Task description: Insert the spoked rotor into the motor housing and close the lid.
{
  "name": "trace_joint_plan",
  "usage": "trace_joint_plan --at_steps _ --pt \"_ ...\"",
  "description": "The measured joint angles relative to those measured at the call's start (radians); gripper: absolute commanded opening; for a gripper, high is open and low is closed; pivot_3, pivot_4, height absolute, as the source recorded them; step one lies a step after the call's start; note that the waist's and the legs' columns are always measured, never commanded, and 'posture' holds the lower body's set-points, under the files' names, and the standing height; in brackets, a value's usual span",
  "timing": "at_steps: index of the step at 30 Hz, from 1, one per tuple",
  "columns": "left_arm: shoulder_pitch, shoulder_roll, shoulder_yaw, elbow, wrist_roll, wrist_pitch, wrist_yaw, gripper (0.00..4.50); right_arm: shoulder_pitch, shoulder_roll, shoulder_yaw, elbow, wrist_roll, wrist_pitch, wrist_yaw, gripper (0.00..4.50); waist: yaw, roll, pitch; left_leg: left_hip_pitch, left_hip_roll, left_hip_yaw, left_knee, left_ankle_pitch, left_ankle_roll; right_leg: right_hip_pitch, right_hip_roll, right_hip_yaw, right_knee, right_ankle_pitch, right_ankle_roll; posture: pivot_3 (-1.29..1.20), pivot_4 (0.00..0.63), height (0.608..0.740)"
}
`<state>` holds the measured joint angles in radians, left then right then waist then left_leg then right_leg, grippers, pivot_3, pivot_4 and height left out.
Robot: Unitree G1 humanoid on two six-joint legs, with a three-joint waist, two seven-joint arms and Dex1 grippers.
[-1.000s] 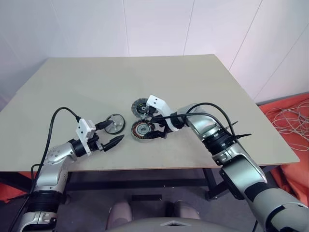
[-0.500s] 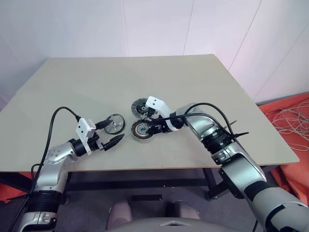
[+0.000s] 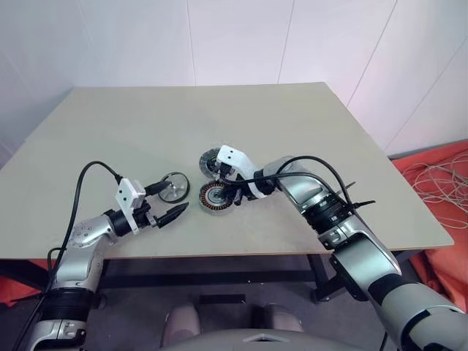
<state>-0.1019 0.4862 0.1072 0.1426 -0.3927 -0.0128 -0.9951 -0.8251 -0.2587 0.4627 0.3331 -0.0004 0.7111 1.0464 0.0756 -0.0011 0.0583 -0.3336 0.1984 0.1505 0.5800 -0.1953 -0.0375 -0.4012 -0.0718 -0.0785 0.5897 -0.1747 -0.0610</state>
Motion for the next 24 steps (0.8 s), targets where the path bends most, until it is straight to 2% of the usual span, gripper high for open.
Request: trace_joint_plan --at_steps 4,7,14,20,24 --pt "-0.005 0.000 -0.003 0.000 0.000 0.000 -0.001 4.50 0.001 -0.024 -0.029 -0.087 0.028 0.040 -0.001 0.06 0.002 0.000 0.000 0.000 0.000 0.000 0.000 0.000 0.000 0.000 0.000 0.000 0.000 0.000 0.000 0.00 0.000 0.740" --pt "-0.005 0.000 -0.003 0.001 0.000 -0.001 -0.004 4.50 0.021 -0.090 -0.066 -0.152 0.045 0.065 -0.002 0.06 0.012 0.000 0.000 0.000 0.000 0.000 0.000 0.000 0.000 0.000 0.000 0.000 0.000 0.000 0.000 0.00 0.000 0.740" --pt "-0.006 0.001 -0.004 0.002 0.001 -0.001 -0.004 4.50 0.080 -0.185 -0.099 -0.175 0.048 0.075 -0.013 0.06 0.019 0.000 0.000 0.000 0.000 0.001 0.000 0.000 0.000 0.000 0.000 0.000 0.000 0.000 0.000 0.00 0.000 0.740" --pt "-0.016 -0.001 -0.005 0.004 0.002 0.000 -0.001 4.50 0.105 -0.201 -0.111 -0.169 0.046 0.018 -0.074 0.06 0.020 0.000 0.000 0.000 0.000 0.001 0.000 0.000 0.000 0.000 0.000 0.000 0.000 0.000 0.000 0.00 0.000 0.740" --pt "-0.013 -0.011 0.002 0.007 -0.002 0.000 0.009 4.50 0.157 -0.205 -0.166 -0.147 0.047 -0.096 -0.112 0.06 0.022 0.000 0.000 -0.001 -0.001 0.002 0.000 0.000 0.000 0.000 0.000 0.000 -0.001 0.000 0.000 0.00 0.000 0.740"
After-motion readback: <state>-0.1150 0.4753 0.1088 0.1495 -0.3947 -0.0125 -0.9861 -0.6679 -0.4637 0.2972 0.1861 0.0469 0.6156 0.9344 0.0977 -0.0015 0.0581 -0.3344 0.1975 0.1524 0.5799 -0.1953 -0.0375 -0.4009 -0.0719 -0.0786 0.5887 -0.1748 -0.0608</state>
